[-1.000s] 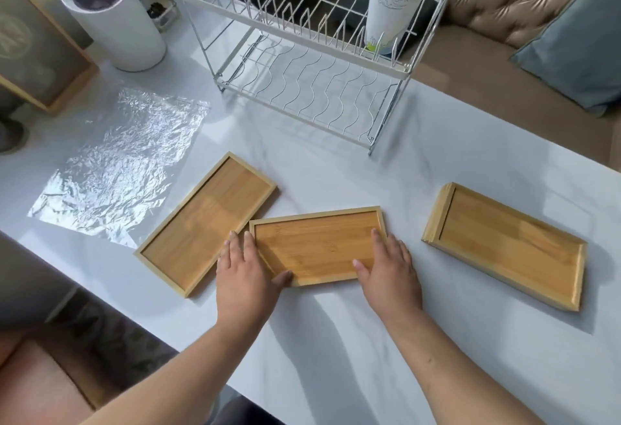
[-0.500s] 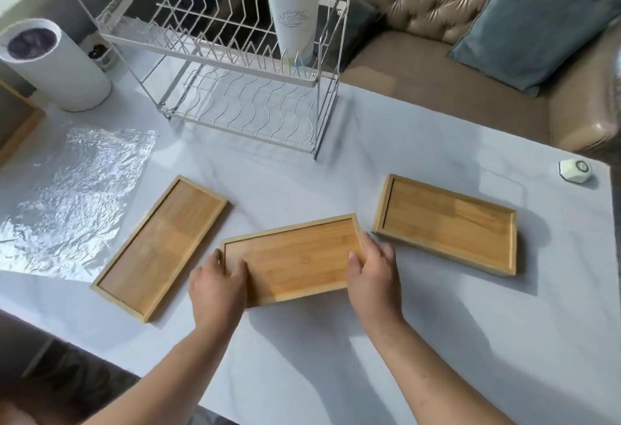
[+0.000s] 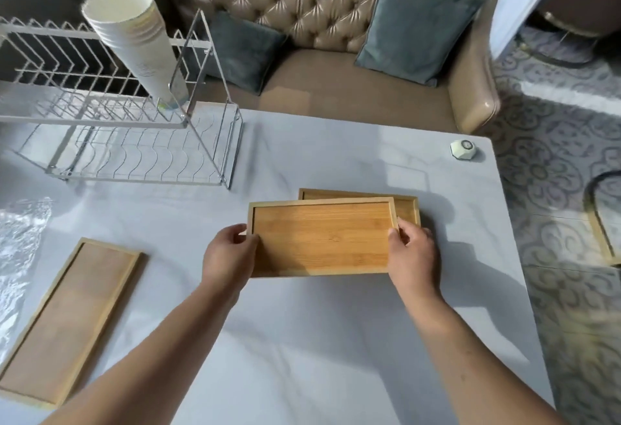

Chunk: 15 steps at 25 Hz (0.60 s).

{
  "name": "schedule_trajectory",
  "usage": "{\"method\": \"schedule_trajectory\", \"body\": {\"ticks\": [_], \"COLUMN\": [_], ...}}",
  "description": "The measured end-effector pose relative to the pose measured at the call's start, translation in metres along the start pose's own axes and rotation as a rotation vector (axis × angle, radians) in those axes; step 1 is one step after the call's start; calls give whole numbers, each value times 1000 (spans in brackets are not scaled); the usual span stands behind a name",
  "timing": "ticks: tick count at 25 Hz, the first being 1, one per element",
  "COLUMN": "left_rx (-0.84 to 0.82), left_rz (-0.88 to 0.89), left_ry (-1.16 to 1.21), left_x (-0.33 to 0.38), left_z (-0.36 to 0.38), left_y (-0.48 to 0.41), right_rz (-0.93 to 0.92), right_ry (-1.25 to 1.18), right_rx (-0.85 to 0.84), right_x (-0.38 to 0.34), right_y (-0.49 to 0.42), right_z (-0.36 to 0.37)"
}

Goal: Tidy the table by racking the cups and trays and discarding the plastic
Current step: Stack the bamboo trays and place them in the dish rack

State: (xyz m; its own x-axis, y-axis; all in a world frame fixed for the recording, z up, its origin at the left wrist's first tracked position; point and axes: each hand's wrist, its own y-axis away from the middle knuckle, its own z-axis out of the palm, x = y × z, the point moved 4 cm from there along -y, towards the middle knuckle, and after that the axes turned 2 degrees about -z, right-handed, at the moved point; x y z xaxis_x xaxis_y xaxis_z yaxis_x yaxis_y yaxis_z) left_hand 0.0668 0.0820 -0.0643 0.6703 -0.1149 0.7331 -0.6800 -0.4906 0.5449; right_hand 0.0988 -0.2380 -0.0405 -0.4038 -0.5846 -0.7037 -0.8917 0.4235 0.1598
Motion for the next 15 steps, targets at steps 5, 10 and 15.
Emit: {"method": "schedule_trajectory", "body": {"ticks": [5, 10, 15], "left_rx": [48, 110, 85], "left_rz": [196, 282, 268], "left_ry": [-356, -558, -624], "left_x": [45, 64, 54], "left_z": [57, 95, 105], "left_y": [-10, -26, -38], "right_rz": [50, 69, 39], "right_ry": [57, 101, 152], "right_rx": [-47, -64, -90], "right_x": [36, 53, 60], "right_y": [-46, -79, -93], "right_z": [-22, -17, -6]}}
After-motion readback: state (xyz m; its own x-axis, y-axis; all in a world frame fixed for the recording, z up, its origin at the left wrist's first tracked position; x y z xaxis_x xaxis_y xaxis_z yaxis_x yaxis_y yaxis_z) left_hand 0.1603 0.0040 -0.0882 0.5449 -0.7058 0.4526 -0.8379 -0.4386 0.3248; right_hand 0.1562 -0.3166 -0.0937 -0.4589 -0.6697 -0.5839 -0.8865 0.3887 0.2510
